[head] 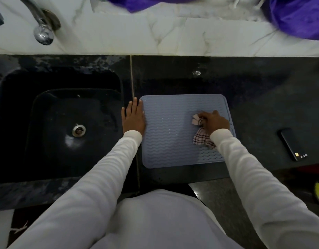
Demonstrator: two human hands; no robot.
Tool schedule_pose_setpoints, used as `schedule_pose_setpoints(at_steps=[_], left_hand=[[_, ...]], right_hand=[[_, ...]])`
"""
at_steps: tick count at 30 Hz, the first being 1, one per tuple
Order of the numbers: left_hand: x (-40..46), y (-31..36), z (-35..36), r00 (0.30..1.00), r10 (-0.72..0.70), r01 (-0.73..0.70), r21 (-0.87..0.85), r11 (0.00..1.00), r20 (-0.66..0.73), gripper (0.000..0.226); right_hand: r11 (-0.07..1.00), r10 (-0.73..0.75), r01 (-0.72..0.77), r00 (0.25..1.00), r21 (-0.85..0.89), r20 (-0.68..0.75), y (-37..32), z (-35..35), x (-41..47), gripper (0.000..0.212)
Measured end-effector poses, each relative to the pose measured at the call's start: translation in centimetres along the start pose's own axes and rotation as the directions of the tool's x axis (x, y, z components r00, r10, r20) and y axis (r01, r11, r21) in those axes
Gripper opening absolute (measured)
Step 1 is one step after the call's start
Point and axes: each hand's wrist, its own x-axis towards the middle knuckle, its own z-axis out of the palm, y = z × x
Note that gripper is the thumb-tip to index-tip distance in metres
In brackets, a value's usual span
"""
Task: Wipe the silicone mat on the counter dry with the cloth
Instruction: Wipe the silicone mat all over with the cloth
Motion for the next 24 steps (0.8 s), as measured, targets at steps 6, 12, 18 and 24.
schedule_pose_setpoints(at_steps=[6, 12, 18, 24], left_hand=[[0.1, 0.0, -0.1, 1.000, 0.002, -0.002, 0.019, 1.000, 0.012, 0.052], [0.0, 0.0, -0.1, 1.000, -0.001, 0.001, 0.028, 1.000, 0.015, 0.052], [0.2, 0.2, -0.1, 1.000, -0.009, 0.008, 0.035, 0.999, 0.016, 0.052], [0.1, 0.4, -0.1, 1.000, -0.025, 0.024, 0.041, 0.999, 0.020, 0.052]], right_hand=[[0.991, 0.133, -0.133, 0.991, -0.007, -0.002, 4.8, -0.4, 0.7, 0.029], [0.973, 0.229, -0.229, 0.973, -0.017, 0.002, 9.0, -0.9, 1.2, 0.032], [0.962, 0.273, -0.273, 0.962, 0.016, 0.005, 10.4, -1.1, 1.1, 0.034], [0.948, 0.281, -0.276, 0.960, 0.158, -0.010, 8.7, -1.9, 0.7, 0.032]])
